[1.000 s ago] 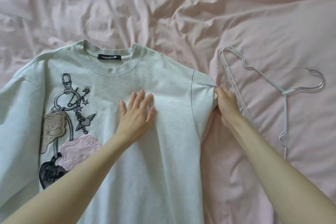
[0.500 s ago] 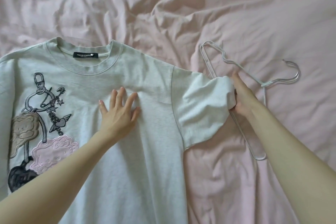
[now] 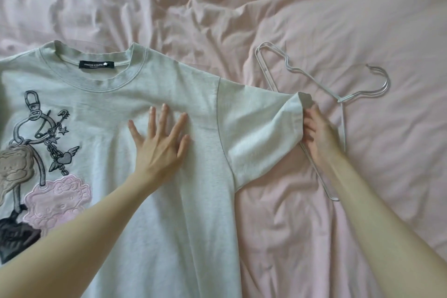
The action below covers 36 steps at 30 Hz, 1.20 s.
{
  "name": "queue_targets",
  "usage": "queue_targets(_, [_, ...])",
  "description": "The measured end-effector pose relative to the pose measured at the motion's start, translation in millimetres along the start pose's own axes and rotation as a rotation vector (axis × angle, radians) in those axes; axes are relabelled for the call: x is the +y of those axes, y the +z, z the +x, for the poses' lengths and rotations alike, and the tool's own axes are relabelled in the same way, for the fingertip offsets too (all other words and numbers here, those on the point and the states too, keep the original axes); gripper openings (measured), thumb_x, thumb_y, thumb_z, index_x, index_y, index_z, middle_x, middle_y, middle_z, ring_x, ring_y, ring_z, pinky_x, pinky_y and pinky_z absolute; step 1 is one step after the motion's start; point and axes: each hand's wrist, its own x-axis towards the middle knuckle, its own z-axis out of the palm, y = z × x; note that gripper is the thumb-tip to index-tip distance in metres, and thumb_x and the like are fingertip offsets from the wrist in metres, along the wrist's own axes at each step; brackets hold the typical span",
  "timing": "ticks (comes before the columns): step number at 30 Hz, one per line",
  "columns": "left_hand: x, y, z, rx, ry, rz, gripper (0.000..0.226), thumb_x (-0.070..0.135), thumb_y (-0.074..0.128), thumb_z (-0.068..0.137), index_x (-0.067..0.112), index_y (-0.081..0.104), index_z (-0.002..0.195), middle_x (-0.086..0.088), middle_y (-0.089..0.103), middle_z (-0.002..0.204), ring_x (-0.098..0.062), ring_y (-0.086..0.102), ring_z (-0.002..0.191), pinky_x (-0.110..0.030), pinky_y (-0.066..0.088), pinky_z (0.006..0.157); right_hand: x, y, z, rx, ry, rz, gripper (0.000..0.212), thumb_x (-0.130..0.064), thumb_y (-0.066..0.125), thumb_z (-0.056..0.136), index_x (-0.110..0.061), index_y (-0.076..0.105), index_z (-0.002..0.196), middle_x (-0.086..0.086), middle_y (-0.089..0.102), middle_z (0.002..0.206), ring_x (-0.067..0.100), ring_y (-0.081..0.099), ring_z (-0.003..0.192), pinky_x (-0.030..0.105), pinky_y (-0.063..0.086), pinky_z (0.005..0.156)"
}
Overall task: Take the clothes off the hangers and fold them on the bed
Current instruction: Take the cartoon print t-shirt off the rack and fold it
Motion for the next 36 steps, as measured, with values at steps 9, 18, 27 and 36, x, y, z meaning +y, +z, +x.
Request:
queue_targets(9, [32.9, 13.8, -8.8, -0.055, 0.069, -0.013, 0.072, 0.059, 0.001, 0.082, 0.035, 0.01, 0.149, -0.006, -0.003, 0.159, -0.024, -0.011, 0.145, -0.057, -0.014, 0.109, 18.6, -18.1, -16.3, -0.186, 0.011, -0.124, 0.005, -0.012, 0.059, 0.09, -0.011, 0.064, 0.088, -0.005, 0.071, 0.076, 0.008, 0.064, 0.073, 0.018, 0.051, 0.069])
queue_targets(18, [32.2, 19.8, -7.6, -0.051, 0.037, -0.005, 0.07, 0.059, 0.002, 0.082, 0.038, 0.011, 0.148, -0.002, -0.003, 0.159, -0.022, -0.011, 0.145, -0.056, -0.013, 0.11, 22.4, -16.2, -23.4, -0.36, 0.033, -0.553, 0.014, -0.026, 0.063, 0.088, -0.019, 0.058, 0.076, -0.013, 0.062, 0.068, -0.008, 0.057, 0.053, 0.007, 0.041, 0.053])
queue_targets(27, [29.6, 22.3, -7.7, -0.043, 0.034, -0.002, 0.064, 0.059, 0.006, 0.086, 0.04, 0.008, 0.148, 0.0, -0.004, 0.159, -0.02, -0.011, 0.145, -0.054, -0.014, 0.111, 14.7, -63.8, -20.1, -0.117, -0.041, -0.961, 0.042, -0.031, 0.055, 0.093, -0.004, 0.058, 0.062, 0.0, 0.061, 0.049, 0.01, 0.048, 0.039, 0.02, 0.041, 0.049])
queue_targets(36, [31.0, 25.3, -7.6, -0.033, 0.019, 0.034, 0.069, 0.06, 0.0, 0.082, 0.039, 0.007, 0.148, -0.001, -0.004, 0.159, -0.021, -0.011, 0.145, -0.054, -0.013, 0.111, 1.8, -37.4, -2.2, 0.225, -0.176, -0.83, 0.046, -0.049, 0.046, 0.092, -0.008, 0.066, 0.092, -0.002, 0.071, 0.081, 0.014, 0.068, 0.076, 0.035, 0.051, 0.08])
